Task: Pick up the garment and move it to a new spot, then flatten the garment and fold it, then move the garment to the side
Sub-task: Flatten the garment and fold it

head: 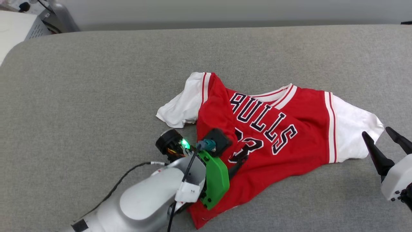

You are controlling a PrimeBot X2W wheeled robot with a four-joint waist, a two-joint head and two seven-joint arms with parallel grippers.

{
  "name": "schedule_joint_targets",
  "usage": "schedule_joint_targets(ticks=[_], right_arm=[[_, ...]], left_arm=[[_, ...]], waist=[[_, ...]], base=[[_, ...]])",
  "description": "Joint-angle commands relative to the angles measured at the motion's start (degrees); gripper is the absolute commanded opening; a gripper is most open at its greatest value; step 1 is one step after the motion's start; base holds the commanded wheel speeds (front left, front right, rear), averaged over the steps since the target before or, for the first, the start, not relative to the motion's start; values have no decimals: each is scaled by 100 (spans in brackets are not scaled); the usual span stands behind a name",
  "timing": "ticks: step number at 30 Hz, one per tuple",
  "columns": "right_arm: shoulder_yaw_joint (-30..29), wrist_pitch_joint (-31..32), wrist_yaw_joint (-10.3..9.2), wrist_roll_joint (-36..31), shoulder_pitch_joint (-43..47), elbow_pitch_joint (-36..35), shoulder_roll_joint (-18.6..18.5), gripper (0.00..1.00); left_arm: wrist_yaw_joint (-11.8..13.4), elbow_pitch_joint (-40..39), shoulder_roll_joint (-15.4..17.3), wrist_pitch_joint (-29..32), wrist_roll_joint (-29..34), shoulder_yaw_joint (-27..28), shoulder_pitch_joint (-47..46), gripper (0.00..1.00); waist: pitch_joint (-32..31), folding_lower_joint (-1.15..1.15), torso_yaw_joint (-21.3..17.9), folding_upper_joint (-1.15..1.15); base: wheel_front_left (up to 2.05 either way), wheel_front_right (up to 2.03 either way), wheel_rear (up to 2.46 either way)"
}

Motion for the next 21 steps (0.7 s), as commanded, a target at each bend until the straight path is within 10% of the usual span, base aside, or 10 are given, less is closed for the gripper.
schedule_joint_targets(ticks=[1,11,21], right_arm=[[-33,10,-4,-3,111,-12,29,100],[-107,72,-4,-72,152,-185,151,100],[-34,49,-4,-142,-47,-220,232,100]], left_arm=[[65,-188,94,-62,61,100,-148,100],[507,-1374,949,-28,91,1098,-1091,100],[280,-1017,1518,502,-19,1567,-2087,100]], waist=[[-187,0,123,0],[-148,0,135,0],[128,0,-125,0]], base=[[0,0,0],[0,0,0],[0,0,0]])
